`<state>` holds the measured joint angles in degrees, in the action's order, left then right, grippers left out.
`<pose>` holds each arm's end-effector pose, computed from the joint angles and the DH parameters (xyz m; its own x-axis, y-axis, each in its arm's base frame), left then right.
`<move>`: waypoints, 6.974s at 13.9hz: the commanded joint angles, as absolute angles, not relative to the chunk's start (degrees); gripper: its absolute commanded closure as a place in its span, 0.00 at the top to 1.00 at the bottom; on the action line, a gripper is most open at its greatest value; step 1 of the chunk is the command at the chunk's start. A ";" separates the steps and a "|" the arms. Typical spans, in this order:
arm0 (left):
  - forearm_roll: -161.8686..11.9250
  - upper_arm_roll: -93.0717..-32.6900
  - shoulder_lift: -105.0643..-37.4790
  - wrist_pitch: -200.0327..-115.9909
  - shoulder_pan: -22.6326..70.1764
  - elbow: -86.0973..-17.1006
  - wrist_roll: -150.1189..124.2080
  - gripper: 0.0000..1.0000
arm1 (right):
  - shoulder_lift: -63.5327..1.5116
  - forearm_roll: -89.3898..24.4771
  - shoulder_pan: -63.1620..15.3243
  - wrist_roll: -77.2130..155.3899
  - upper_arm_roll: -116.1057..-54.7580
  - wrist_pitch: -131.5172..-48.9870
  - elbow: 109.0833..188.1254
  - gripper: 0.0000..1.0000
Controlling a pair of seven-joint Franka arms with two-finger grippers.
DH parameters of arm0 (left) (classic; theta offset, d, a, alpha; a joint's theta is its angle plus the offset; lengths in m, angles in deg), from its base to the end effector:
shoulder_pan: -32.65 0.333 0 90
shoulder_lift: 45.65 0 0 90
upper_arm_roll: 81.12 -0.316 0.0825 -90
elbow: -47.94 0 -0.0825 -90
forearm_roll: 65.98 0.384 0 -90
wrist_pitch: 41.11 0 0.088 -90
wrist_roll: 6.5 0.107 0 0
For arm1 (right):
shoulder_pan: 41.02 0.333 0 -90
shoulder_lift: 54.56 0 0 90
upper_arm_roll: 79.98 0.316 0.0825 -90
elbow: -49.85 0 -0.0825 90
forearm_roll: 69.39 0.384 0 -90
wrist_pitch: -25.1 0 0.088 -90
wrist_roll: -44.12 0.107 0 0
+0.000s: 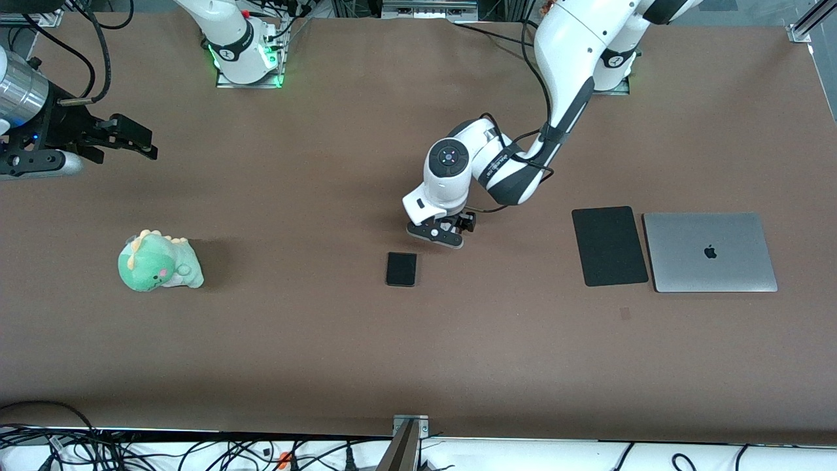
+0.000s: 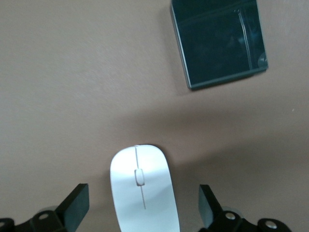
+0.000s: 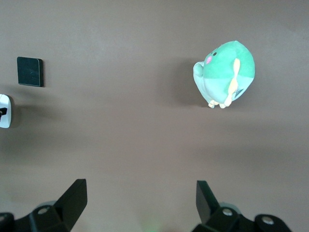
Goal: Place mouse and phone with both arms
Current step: 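Reach the left gripper down over the white mouse, then grasp the white mouse with the left gripper while the right gripper moves out, then carry the mouse over the mouse pad while the right gripper reaches the phone, then lower the mouse onto the pad while the right gripper grasps the phone, then open the left gripper and raise it while the right gripper lifts the phone, then carry the black phone with the right gripper beside the green plush toy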
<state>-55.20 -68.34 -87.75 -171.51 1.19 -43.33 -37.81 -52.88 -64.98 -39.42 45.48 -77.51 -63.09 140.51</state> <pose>0.5136 -0.4657 0.2067 0.9559 -0.2920 -0.0300 -0.2923 -0.9563 -0.0070 0.5568 0.0477 0.6005 0.9960 0.0497 -0.0741 0.0440 -0.9961 -0.0764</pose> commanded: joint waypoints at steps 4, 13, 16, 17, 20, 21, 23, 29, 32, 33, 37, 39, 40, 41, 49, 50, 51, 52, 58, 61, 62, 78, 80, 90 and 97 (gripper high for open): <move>-48.93 -68.99 -90.47 -171.72 -1.18 -42.15 -42.10 1.00 | -53.42 -65.08 -39.96 44.38 -77.17 -63.49 141.86 1.00; -50.06 -68.99 -90.74 -170.67 -1.19 -41.54 -41.75 0.28 | -51.85 -65.00 -37.86 45.26 -76.91 -71.13 146.97 1.00; -55.24 -68.81 -86.01 -160.69 0.56 -39.53 -41.66 0.29 | -47.37 -65.08 -36.97 45.35 -76.91 -75.52 146.35 1.00; -55.52 -68.81 -84.25 -155.86 1.96 -38.90 -41.49 0.29 | -46.40 -65.08 -36.63 45.35 -76.91 -76.84 146.35 1.00; -55.79 -68.73 -79.41 -142.23 8.89 -38.28 -40.09 0.30 | -44.11 -65.08 -34.70 45.35 -76.91 -79.83 146.26 1.00; -55.78 -68.73 -78.53 -138.53 11.61 -38.28 -37.47 0.31 | -43.23 -65.08 -33.99 45.35 -76.91 -80.53 146.17 1.00; -54.82 -69.34 -77.56 -136.30 16.10 -39.25 -32.54 0.31 | -41.04 -64.91 -31.97 46.22 -76.91 -82.90 146.17 1.00; -54.64 -69.08 -77.38 -143.67 29.74 -45.56 -17.84 0.34 | -28.83 -65.70 -18.63 64.14 -77.08 -94.32 141.88 1.00; -53.41 -68.99 -76.33 -148.05 31.94 -51.35 -17.75 0.34 | -21.01 -65.96 -13.52 72.74 -77.26 -98.03 136.35 1.00; -53.41 -69.08 -75.28 -151.38 32.20 -54.86 -17.75 0.35 | -18.29 -66.75 -12.12 76.25 -77.35 -98.12 133.72 1.00; -48.15 -68.99 -71.93 -167.82 34.74 -67.88 -17.75 0.36 | -7.30 -67.28 -9.56 85.77 -77.35 -98.29 121.58 1.00; -48.05 -68.99 -71.93 -170.65 35.63 -69.74 -17.67 0.36 | -4.91 -68.50 -7.63 87.44 -78.48 -101.17 121.04 1.00; -48.05 -69.08 -71.93 -172.14 35.72 -70.36 -17.67 0.36 | -4.03 -68.69 -7.01 88.49 -78.66 -103.11 121.04 1.00; -47.96 -69.08 -71.93 -173.29 36.24 -70.71 -17.67 0.37 | -2.89 -68.77 -6.48 88.94 -78.84 -104.69 120.95 1.00; -47.96 -69.08 -73.69 -176.99 38.45 -70.80 -16.62 0.49 | 3.79 -69.21 0.11 92.81 -83.85 -110.78 117.96 1.00; -47.96 -68.99 -73.69 -176.90 38.45 -70.72 -16.53 0.69 | 3.88 -69.74 0.29 92.81 -83.85 -110.77 117.87 1.00; -47.96 -69.08 -73.77 -176.90 38.53 -70.63 -16.52 1.00 | 4.06 -70.70 0.29 92.81 -83.85 -110.77 117.96 1.00; -47.96 -68.99 -73.69 -176.73 38.53 -70.54 -16.52 1.00 | 4.50 -70.97 0.38 92.90 -83.76 -110.77 117.96 1.00; -48.05 -68.64 -71.06 -167.71 38.36 -66.42 -16.53 1.00 | 5.03 -70.88 0.82 93.60 -83.76 -110.86 117.96 0.82; -49.80 -66.54 -69.56 -155.23 38.45 -60.10 -16.09 1.00 | 5.03 -70.97 0.82 93.43 -83.76 -110.86 118.05 0.60; -50.42 -65.83 -68.69 -151.02 38.45 -58.17 -16.00 1.00 | 5.03 -70.97 0.82 93.25 -83.76 -110.78 118.14 0.56; -65.19 -72.03 -48.40 -122.84 38.38 -38.95 -3.43 1.00 | -9.99 -70.27 -15.60 65.51 -84.29 -91.35 123.92 0.54; -65.10 -76.10 -38.14 -135.87 35.02 -52.63 -3.78 1.00 | -11.66 -70.27 -18.42 61.28 -84.38 -91.70 127.17 0.54; -65.01 -76.55 -39.49 -136.65 35.37 -51.30 -4.75 1.00 | -15.36 -70.18 -22.91 56.16 -84.82 -109.62 146.78 0.55; -65.19 -76.37 -41.43 -135.86 35.28 -49.18 -6.77 1.00 | -15.45 -70.18 -24.67 55.11 -84.99 -111.48 148.46 0.71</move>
<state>-64.00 -75.99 -40.37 -137.46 35.76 -51.38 -6.17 -12.85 -70.25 -23.70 56.43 -85.44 -110.91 145.73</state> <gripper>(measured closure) 0.000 0.194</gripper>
